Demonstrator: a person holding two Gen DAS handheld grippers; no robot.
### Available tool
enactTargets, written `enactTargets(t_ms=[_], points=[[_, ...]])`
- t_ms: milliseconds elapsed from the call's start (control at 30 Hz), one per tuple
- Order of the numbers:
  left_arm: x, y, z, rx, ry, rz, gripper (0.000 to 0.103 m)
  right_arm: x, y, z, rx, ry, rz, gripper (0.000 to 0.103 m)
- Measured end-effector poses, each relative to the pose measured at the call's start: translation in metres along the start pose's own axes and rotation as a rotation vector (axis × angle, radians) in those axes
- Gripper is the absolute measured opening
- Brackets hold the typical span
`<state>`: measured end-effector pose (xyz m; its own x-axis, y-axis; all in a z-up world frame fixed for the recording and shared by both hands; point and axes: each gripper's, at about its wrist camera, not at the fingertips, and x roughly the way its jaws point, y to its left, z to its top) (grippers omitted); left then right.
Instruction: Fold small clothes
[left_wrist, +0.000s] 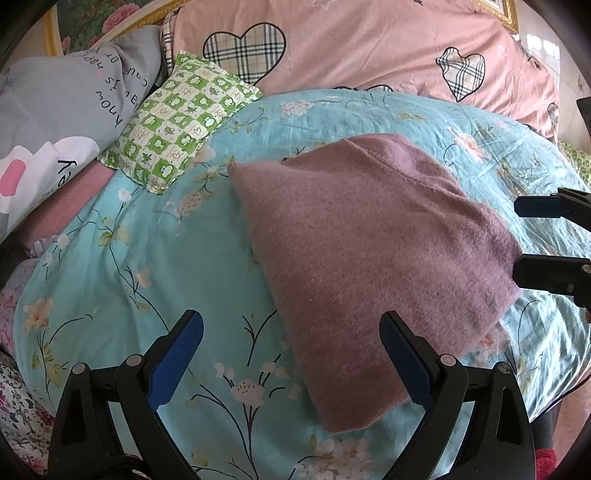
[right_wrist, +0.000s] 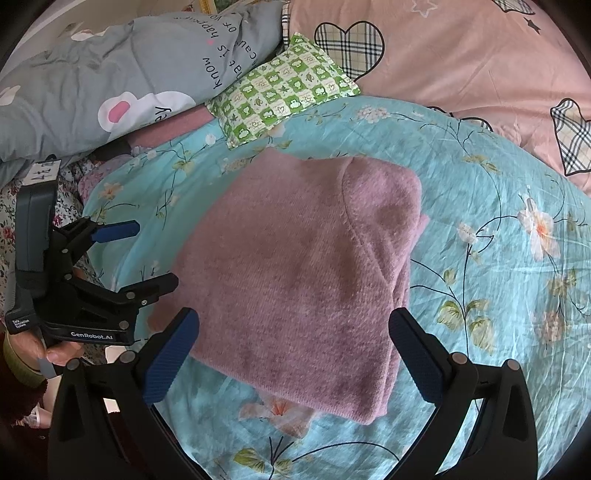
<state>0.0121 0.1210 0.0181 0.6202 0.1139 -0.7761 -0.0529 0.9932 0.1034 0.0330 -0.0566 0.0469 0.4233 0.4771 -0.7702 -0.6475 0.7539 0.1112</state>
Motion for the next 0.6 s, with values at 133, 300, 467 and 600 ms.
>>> enactTargets(t_ms=[133,300,467,600], points=[[-0.0010,0.0005,0.0017,0.004,-0.010,0.001,0.097,-0.0005,-0.0005,0.0026,0.003,-0.001,0.000,0.102],[0.0003,0.0030,0.0023,-0.001,-0.008,0.004,0.097,0.0013,-0.0015,0.0039,0.005,-0.003,0.007,0.102],[0.0002,0.0051,0.0024,-0.013,-0.007,0.004,0.097,0.0024,-0.0019,0.0043,0.005,-0.002,0.009,0.102],[0.0005,0.0059,0.0025,-0.020,-0.004,0.008,0.097,0.0025,-0.0026,0.0044,0.004,-0.003,0.012,0.102]])
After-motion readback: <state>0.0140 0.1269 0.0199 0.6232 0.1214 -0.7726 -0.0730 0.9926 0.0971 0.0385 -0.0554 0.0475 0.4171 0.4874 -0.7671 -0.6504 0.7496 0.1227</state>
